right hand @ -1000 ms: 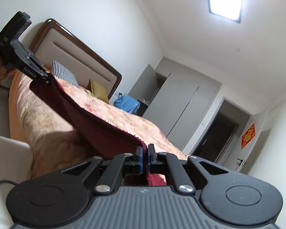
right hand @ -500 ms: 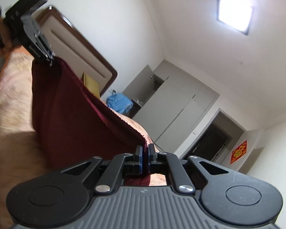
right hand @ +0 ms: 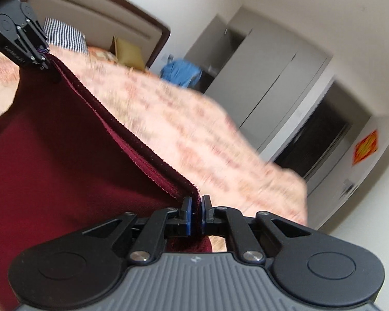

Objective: Fold small clothes

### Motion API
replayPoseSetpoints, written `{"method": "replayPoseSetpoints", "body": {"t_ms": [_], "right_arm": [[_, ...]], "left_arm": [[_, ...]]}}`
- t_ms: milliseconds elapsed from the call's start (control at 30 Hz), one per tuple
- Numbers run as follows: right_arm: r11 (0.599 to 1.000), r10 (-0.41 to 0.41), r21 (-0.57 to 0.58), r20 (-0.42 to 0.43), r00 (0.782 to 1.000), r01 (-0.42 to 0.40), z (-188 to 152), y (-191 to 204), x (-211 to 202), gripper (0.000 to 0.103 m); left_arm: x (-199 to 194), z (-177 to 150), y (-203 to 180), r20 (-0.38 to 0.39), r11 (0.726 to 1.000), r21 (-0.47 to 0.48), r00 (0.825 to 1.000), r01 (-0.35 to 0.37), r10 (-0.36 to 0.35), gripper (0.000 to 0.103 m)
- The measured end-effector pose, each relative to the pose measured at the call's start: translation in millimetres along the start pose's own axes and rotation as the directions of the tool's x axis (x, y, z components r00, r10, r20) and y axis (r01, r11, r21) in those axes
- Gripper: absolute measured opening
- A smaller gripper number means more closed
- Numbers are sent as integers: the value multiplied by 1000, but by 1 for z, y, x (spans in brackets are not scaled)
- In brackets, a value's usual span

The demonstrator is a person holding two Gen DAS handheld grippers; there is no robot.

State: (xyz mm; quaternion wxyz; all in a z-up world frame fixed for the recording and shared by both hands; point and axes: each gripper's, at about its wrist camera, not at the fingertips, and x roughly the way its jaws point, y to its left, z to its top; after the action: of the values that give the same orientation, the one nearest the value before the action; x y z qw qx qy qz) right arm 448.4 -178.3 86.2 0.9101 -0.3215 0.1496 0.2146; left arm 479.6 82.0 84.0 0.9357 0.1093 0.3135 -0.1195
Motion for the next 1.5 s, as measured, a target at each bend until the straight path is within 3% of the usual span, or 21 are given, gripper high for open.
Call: {"method": "replayPoseSetpoints", "body": {"t_ms": [133,300,333,367,400,433,467,533,600,667,833,933,1033,1133,1233,1333,1400,1500], "right_arm": [[993,101,67,-83,991,-96,-21,2,61,10],[971,189,173,-136,972,-165,-56,-8,104,20],[967,197,191,-142,970,-168,-59,-8,110,27],[962,203,213,-145,968,-170,-66,-10,112,34],[956,210,236,-145,967,-173,-70,-18,111,53],[949,220,259,-140,965,-179,-73,-21,113,68],[942,229,280,-132,964,-186,-74,-24,111,74],[926,240,324,-114,964,-193,-78,-32,107,92],[911,241,363,-84,967,-195,-79,-41,100,100],[903,230,386,-58,972,-190,-82,-45,89,102],[905,221,380,-37,975,-191,-91,-35,66,103],[927,192,336,-35,981,-169,-99,-20,55,103],[950,134,290,-46,990,-116,-109,-6,53,103],[953,31,303,-82,996,-4,-120,-1,56,103],[917,-57,383,-137,989,107,-139,-7,61,103],[844,-37,525,-139,990,105,-167,-19,61,103],[808,-19,583,-115,993,83,-178,-23,59,103],[805,-12,589,-113,994,77,-180,-25,59,103]], "left_arm": [[53,-22,12,-91,998,-50,995,37,-41,11],[91,-35,28,-141,989,-134,986,66,-85,29],[94,-36,32,-137,985,-157,986,77,-99,38],[94,-36,36,-127,978,-183,985,95,-119,53],[92,-34,41,-112,971,-210,983,116,-142,63],[91,-35,46,-91,963,-234,983,133,-158,79],[89,-33,51,-64,957,-255,985,140,-161,86],[80,-33,61,-7,942,-303,988,145,-154,90],[71,-33,71,39,922,-366,992,128,-123,95],[59,-37,76,88,906,-407,992,121,-93,98],[33,-60,64,184,899,-405,978,167,-99,102],[35,-75,46,120,927,-357,990,114,-76,102],[51,-89,36,26,947,-320,999,-31,42,102],[66,-100,44,-23,918,-379,993,-117,117,102],[76,-115,65,-25,864,-496,996,-91,91,102],[77,-126,77,15,819,-572,998,-45,65,102],[79,-125,78,16,816,-576,998,-40,61,102],[80,-122,74,2,825,-562,998,-57,70,102]]}}
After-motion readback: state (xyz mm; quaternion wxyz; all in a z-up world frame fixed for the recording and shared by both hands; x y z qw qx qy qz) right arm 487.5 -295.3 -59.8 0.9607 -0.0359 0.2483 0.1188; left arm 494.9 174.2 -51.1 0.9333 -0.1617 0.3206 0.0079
